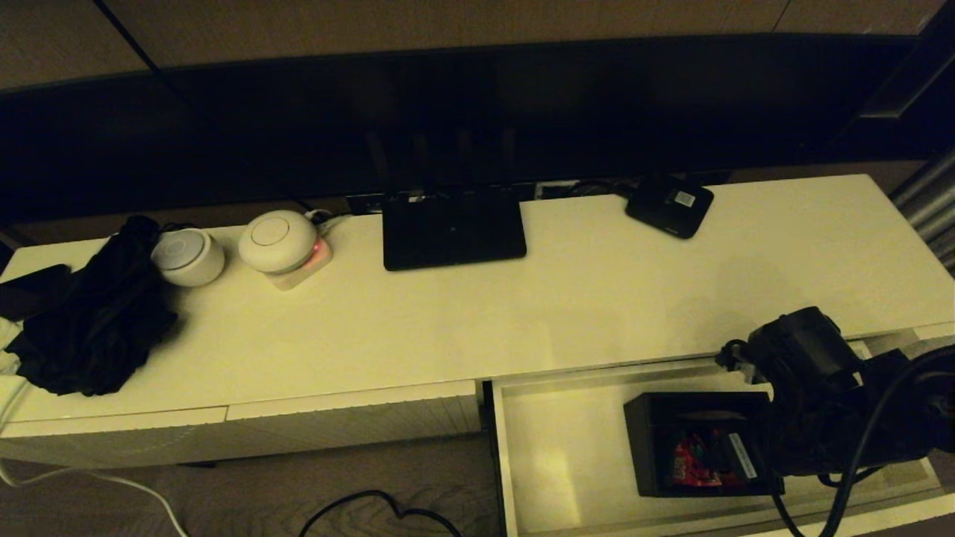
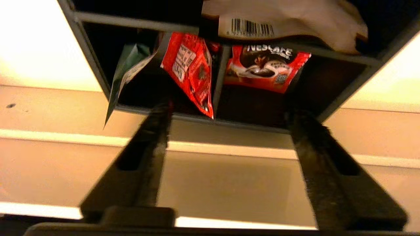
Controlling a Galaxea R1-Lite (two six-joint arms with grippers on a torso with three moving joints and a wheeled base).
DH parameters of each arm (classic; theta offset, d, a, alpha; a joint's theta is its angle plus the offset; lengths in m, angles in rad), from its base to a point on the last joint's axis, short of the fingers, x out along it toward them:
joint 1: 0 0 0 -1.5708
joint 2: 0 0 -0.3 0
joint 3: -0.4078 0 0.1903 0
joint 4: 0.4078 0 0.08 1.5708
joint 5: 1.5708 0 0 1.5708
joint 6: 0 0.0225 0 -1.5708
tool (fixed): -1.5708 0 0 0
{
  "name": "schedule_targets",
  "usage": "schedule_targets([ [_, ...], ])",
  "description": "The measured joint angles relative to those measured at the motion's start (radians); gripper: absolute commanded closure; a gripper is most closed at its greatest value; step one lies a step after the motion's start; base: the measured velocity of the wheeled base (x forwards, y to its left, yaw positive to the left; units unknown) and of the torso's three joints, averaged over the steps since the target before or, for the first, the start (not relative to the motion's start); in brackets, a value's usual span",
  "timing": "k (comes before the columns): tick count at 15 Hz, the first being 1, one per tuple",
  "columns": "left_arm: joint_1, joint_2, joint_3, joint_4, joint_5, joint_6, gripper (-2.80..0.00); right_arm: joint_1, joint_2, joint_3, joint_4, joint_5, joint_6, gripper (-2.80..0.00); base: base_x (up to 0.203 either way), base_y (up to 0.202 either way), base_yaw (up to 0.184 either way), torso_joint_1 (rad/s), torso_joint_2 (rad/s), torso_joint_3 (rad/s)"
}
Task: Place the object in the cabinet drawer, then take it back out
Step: Take the storage box out of the drawer and put it on the table
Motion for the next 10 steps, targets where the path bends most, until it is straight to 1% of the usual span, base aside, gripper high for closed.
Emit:
schedule_targets([
  [2, 0.000, 0.000, 0.000, 0.000, 0.000, 0.000, 0.00, -0.003, 0.023, -0.016, 0.000, 0.001, 0.033, -2.80, 0.000, 0.000, 0.000, 0.000, 0.00, 0.000],
  [4, 0.000, 0.000, 0.000, 0.000, 0.000, 0.000, 0.00, -0.005, 0.050, -0.043, 0.002, -0.001, 0.110, -2.80, 0.000, 0.000, 0.000, 0.000, 0.00, 0.000],
  [5, 0.000, 0.000, 0.000, 0.000, 0.001, 0.000, 0.00, -0.005, 0.062, -0.051, 0.001, -0.001, 0.129, -2.80, 0.000, 0.000, 0.000, 0.000, 0.00, 0.000],
  [10, 0.000, 0.000, 0.000, 0.000, 0.001, 0.000, 0.00, -0.008, 0.097, -0.069, -0.001, 0.003, 0.132, -2.80, 0.000, 0.000, 0.000, 0.000, 0.00, 0.000],
])
